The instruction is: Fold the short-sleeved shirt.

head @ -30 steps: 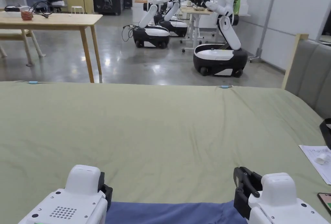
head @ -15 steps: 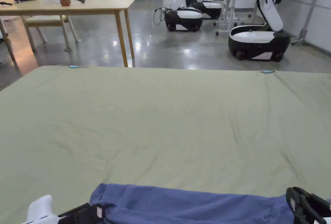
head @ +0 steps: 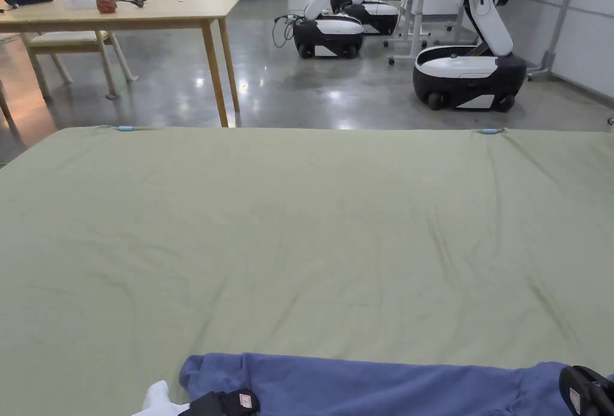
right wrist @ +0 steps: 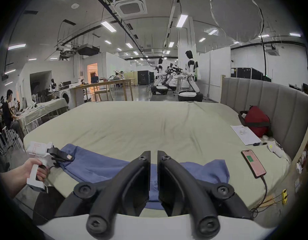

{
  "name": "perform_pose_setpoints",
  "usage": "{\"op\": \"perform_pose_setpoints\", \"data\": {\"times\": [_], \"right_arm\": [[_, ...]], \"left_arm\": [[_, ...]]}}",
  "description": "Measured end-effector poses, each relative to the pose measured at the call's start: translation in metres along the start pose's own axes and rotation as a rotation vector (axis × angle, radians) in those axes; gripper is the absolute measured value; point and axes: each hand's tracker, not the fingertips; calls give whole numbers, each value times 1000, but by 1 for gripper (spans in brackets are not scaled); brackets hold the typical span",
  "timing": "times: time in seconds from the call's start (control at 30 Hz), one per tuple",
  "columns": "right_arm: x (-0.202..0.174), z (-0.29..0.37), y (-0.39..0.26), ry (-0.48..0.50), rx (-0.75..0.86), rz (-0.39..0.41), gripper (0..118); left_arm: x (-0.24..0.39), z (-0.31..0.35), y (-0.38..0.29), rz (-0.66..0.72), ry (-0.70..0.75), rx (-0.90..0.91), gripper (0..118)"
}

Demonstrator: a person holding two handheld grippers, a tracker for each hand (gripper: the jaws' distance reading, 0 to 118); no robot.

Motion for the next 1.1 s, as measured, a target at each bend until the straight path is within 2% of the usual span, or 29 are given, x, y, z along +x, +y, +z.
{"op": "perform_pose_setpoints", "data": {"times": [0.07, 0.1, 0.2, 0.27, 0.37, 0.43, 0.5, 0.6, 0.7, 0.8, 0.83, 0.87, 0.9, 0.93, 0.97, 1.1], "right_arm": [[0, 2, 1, -6, -3, 3, 10], [0, 4, 1, -7, -3, 4, 10], [1, 6, -1, -3, -5, 3, 10], [1, 7, -1, -1, 0, 4, 10], [0, 8, -4, 8, 3, -8, 10], [-1, 9, -5, 10, 7, -14, 10], [0, 11, -8, 15, 9, -29, 10], [3, 15, -12, 9, 14, -23, 10], [6, 16, -13, -6, -4, -11, 10], [11, 17, -16, -32, -32, -6, 10], [15, 18, -18, -34, -35, -11, 10], [19, 20, -19, -26, -40, -26, 10], [25, 21, -19, -9, -44, -45, 10], [29, 22, -20, -7, -41, -55, 10], [33, 23, -21, -5, -41, -55, 10], [49, 22, -24, 9, -30, -72, 10]], "left_arm": [[10, 15, 0, 14, 60, 87, 6], [-6, 16, 19, -46, 80, 100, 6], [11, 35, 32, -259, 229, 138, 6], [23, 42, 37, -329, 271, 150, 7], [64, 43, 25, -577, 307, 182, 7], [107, 33, 3, -817, 344, 203, 7], [147, 7, -32, -1066, 374, 165, 7], [184, -42, -85, -1322, 417, 70, 7], [185, -100, -135, -1417, 486, -8, 6], [163, -151, -166, -1406, 555, -151, 7], [154, -161, -171, -1402, 567, -178, 11], [147, -167, -175, -1388, 560, -172, 24], [140, -169, -174, -1342, 535, -159, 48], [141, -168, -171, -1294, 520, -158, 88], [144, -165, -168, -1248, 516, -153, 98], [172, -122, -149, -1087, 349, -99, 98]]}}
